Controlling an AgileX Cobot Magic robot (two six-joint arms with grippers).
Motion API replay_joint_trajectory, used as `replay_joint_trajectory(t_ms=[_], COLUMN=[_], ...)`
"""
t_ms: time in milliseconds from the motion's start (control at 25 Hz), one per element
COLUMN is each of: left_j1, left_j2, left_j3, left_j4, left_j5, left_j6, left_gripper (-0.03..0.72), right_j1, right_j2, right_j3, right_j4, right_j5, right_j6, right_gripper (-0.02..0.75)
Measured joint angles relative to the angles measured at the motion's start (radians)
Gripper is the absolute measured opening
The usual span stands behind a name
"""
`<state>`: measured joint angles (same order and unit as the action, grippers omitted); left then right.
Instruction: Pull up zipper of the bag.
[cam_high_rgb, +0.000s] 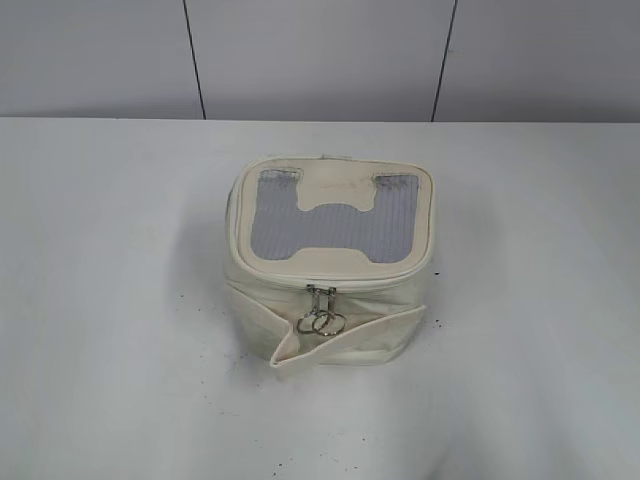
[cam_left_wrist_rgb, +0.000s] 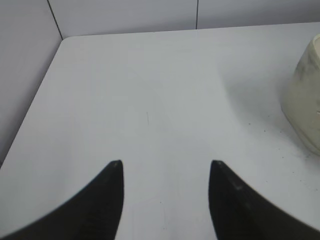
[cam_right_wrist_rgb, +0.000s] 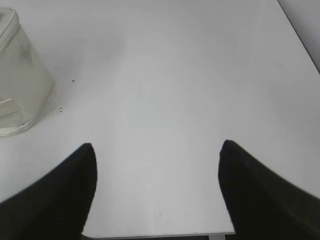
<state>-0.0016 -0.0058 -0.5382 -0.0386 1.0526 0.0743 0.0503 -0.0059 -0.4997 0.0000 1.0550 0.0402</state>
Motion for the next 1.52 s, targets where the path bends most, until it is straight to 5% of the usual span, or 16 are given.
replay_joint_trajectory(t_ms=[1520], left_j1=[-0.03], left_j2=[0.0], left_j3=[0.0], left_j4=[0.0], left_j5=[0.0], left_j6=[0.0], left_gripper=[0.417], right_j1=[0.0], right_j2=[0.0], right_j3=[0.0], right_j4=[0.0], right_j5=[0.0], right_j6=[0.0], right_gripper=[0.587])
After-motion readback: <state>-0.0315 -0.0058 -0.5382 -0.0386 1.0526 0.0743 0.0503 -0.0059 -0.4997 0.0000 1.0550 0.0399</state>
